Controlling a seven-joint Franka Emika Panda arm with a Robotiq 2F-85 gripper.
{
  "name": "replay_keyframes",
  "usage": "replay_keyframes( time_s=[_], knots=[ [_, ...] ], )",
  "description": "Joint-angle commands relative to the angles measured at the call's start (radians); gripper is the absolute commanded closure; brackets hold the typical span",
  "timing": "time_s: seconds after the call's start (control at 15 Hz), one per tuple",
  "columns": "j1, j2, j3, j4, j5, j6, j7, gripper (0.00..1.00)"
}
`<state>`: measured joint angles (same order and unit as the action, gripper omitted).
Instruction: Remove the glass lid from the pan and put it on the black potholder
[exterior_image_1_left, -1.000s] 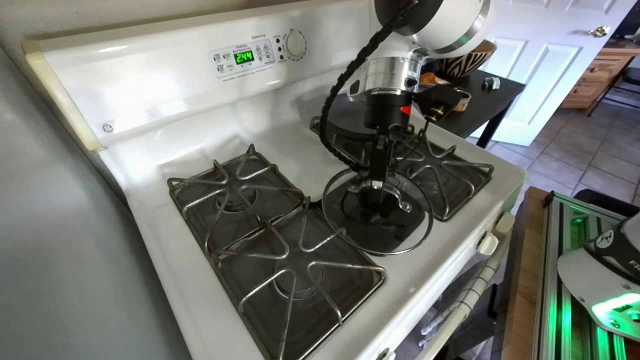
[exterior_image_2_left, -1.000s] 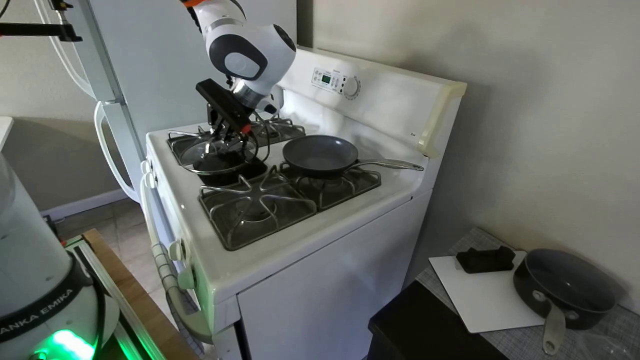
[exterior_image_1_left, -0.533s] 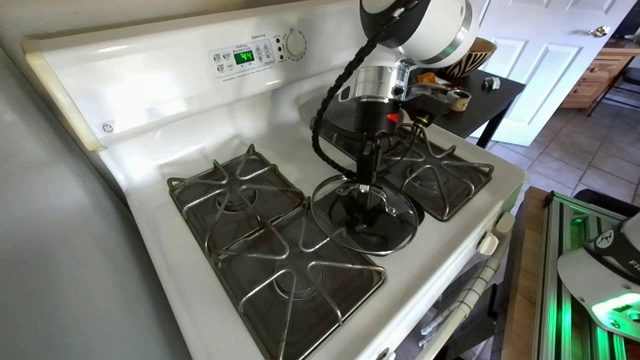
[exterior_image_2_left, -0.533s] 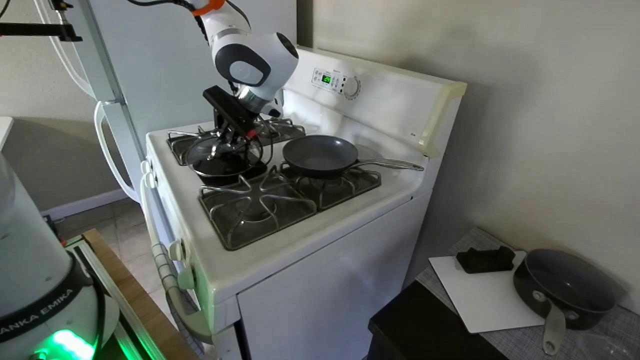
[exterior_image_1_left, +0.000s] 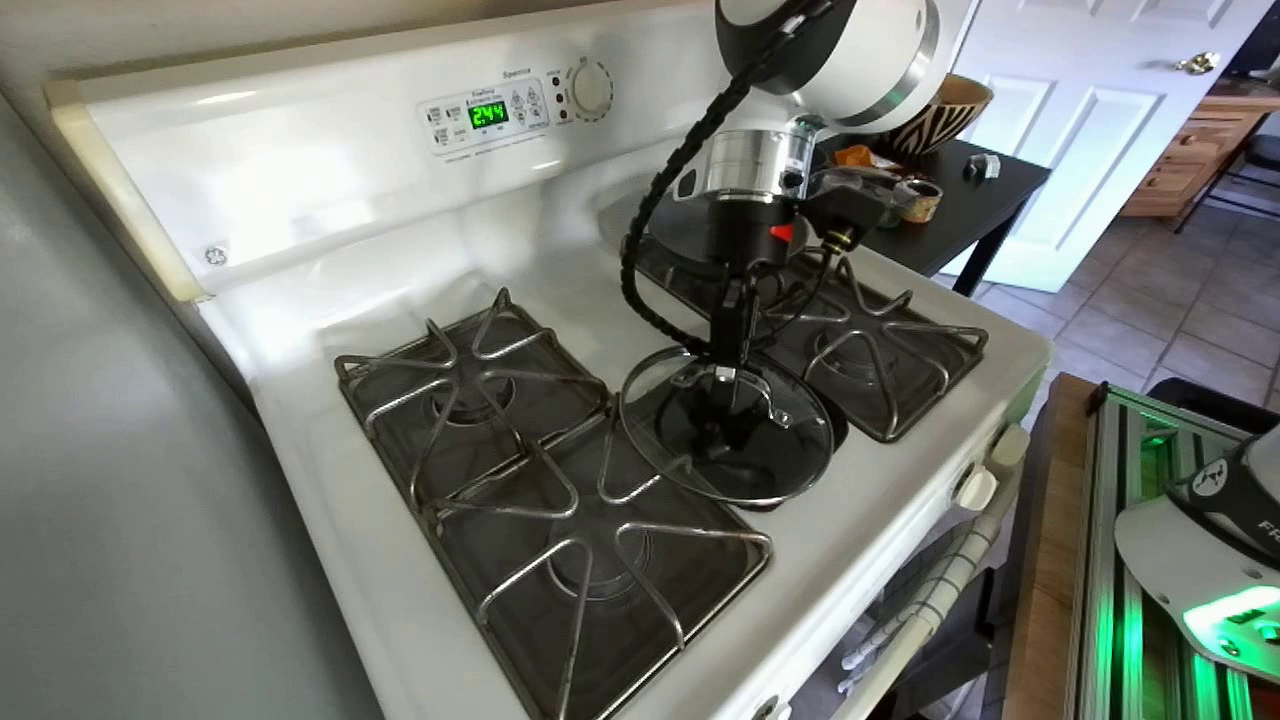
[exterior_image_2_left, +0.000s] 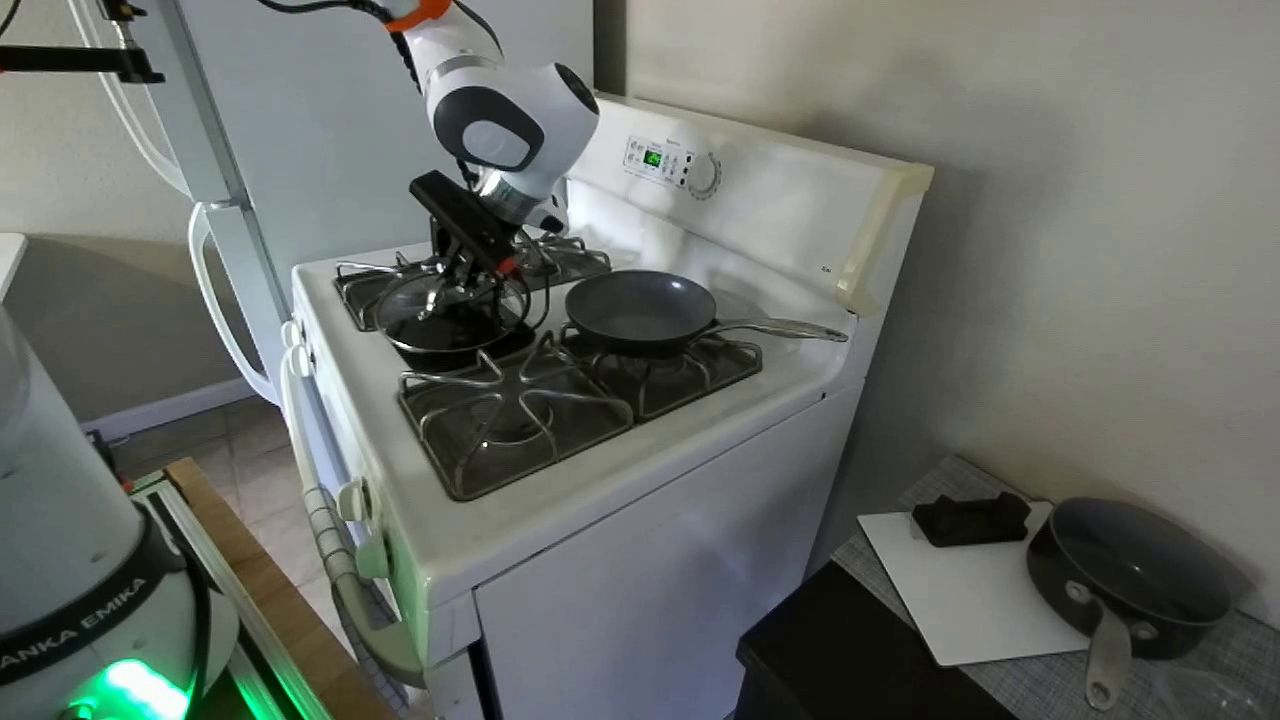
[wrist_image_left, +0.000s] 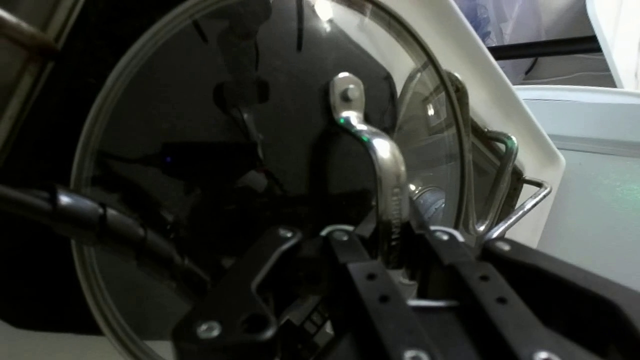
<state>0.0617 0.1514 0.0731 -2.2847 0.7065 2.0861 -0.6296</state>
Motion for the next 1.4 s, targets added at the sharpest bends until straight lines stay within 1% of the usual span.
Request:
replay_keyframes(
  time_s=[0.0, 0.6, 1.13, 1.2, 1.27, 1.33],
  knots=[
    [-0.008, -0.03, 0.007, -0.014, -0.047, -0.001, 0.012, 1.0],
    [-0.006, -0.047, 0.008, -0.026, -0.126, 0.008, 0.022, 1.0],
    [-0.005, -0.044, 0.013, -0.032, -0.161, 0.021, 0.03, 1.0],
    [-0.005, -0.044, 0.014, -0.032, -0.165, 0.02, 0.031, 0.75],
    [-0.005, -0.044, 0.014, -0.031, -0.166, 0.019, 0.031, 0.73],
    [-0.007, -0.045, 0.015, -0.031, -0.17, 0.016, 0.031, 0.67]
  ],
)
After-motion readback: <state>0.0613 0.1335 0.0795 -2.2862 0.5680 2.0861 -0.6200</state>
